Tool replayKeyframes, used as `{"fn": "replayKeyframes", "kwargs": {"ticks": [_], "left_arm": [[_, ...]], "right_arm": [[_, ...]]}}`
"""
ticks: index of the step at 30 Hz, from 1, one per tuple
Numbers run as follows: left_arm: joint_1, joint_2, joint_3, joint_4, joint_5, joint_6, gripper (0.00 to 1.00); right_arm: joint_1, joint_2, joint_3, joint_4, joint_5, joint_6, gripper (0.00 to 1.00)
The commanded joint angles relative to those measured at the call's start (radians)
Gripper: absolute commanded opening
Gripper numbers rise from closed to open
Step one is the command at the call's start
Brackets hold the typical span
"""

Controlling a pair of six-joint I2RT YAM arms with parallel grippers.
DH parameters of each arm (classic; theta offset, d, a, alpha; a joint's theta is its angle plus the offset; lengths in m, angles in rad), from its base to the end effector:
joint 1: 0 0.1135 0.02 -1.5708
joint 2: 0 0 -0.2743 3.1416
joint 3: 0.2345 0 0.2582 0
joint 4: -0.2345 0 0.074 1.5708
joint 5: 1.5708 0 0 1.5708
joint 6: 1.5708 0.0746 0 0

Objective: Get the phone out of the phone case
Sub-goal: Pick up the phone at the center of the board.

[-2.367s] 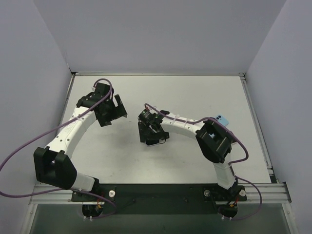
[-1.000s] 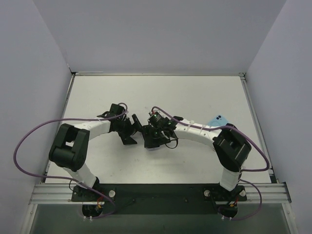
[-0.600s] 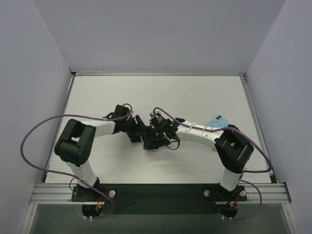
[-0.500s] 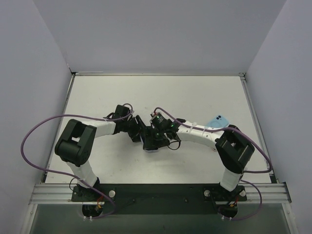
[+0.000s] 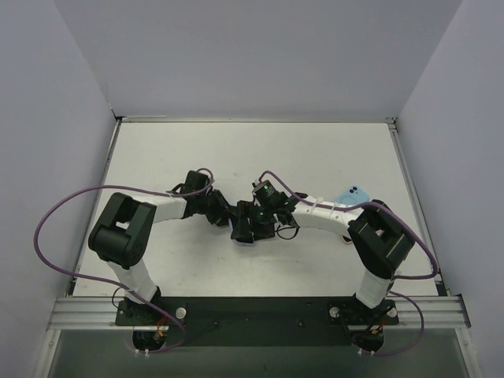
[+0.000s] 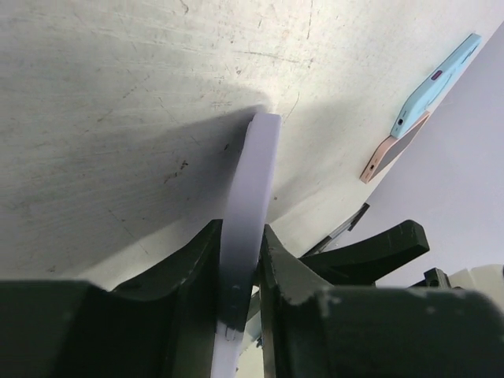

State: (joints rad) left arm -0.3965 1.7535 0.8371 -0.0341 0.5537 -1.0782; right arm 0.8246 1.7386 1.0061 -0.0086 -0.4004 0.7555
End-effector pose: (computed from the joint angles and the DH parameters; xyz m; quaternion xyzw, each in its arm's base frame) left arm 0.3079 -0.1714 0.1087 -0.2276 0.8912 -0.3901 0.0423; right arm 0.2488 0.3119 0.1643 -0.1111 0.8936 0.4087 0.1487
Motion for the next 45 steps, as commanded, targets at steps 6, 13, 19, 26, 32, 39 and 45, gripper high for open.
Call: {"fn": "replayKeyframes", "kwargs": {"ticks": [6,13,19,26,32,39,45], "left_arm": [[-0.002,0.0,0.056,-0.007,0.012,0.017,0.0],[0.013,-0.074,0.094,-0.015,0.037,0.02,0.0],[0.024,-0.153,0.096,0.141,0.106,-0.032,0.0],[0.025,-0.247,0.016,0.574,0.147,-0.193,0.0],[0.025,-0.282,0.007,0.718,0.146,-0.279,0.0],[0.025,-0.301,0.003,0.758,0.146,-0.325,0.0],[0.024,-0.305,-0.012,0.798,0.147,-0.356,0.0]], "right_arm": [[-0.004,-0.096,-0.008,-0.011,-0.034,-0.011,0.1],[-0.048,-0.295,-0.026,-0.117,0.015,-0.019,0.92],[-0.116,-0.493,-0.106,-0.119,0.009,0.04,0.97],[-0.217,-0.634,-0.25,0.137,-0.087,0.252,0.67],[-0.249,-0.642,-0.284,0.248,-0.12,0.33,0.5],[-0.274,-0.63,-0.366,0.489,-0.161,0.458,0.48],[-0.277,-0.625,-0.414,0.65,-0.164,0.547,0.35]]}}
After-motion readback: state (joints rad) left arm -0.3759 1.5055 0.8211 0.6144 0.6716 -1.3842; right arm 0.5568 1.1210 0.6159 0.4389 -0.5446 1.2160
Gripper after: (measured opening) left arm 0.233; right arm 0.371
